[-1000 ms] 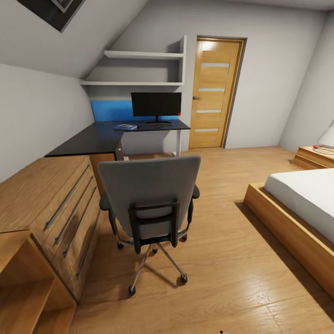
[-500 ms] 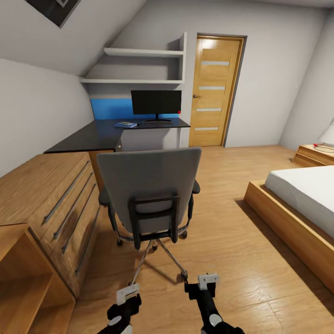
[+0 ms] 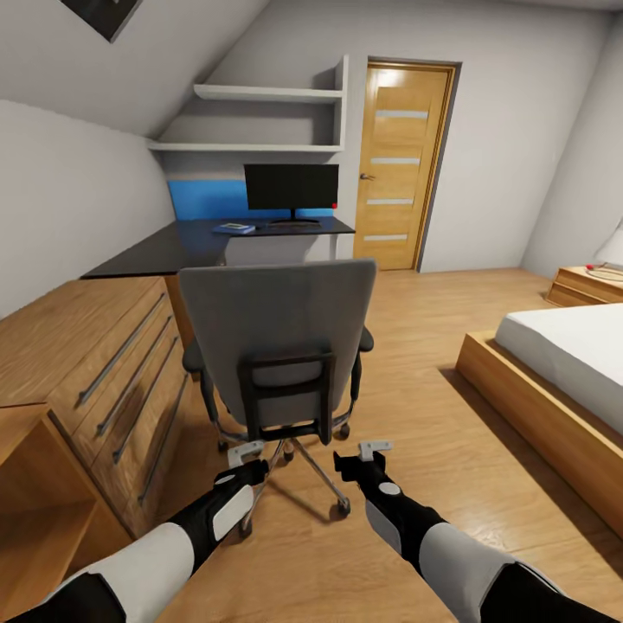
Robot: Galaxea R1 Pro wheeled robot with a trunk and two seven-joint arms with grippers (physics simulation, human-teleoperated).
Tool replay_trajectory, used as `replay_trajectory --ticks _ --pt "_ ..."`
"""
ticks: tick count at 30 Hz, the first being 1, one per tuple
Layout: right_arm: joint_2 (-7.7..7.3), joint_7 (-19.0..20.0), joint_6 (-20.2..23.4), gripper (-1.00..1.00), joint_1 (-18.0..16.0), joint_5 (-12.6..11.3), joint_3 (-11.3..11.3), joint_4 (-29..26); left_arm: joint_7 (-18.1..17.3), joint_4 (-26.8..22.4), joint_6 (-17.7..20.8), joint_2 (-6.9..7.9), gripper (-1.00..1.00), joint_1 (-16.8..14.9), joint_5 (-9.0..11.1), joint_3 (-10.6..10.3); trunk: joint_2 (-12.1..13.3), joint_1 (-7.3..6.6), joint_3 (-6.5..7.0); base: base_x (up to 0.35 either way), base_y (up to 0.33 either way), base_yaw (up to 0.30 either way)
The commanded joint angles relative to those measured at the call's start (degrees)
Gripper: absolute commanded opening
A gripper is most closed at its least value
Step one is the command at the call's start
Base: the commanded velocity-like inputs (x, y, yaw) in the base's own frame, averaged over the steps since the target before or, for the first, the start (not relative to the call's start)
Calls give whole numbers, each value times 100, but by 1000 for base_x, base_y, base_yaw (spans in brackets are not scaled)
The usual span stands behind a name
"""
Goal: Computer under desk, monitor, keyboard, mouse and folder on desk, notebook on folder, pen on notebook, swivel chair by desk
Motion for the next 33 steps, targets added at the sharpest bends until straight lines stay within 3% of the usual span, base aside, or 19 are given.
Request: replay_trajectory --ticks 1,6,25,33 --pt "-1 23 -23 100 -5 -47 48 2 43 -4 5 5 100 -7 34 -47 -44 21 -24 0 0 0" --pt "-4 309 -43 100 -2 -77 49 -4 42 11 -159 8 100 -13 41 -46 -84 43 -42 0 0 0" --pt "8 337 -60 100 1 -42 56 8 42 27 -242 0 100 -13 55 -66 -84 43 -42 0 0 85" --pt "4 341 -332 100 6 -14 60 41 35 30 -242 -9 100 -13 34 -76 -84 43 -42 252 0 2"
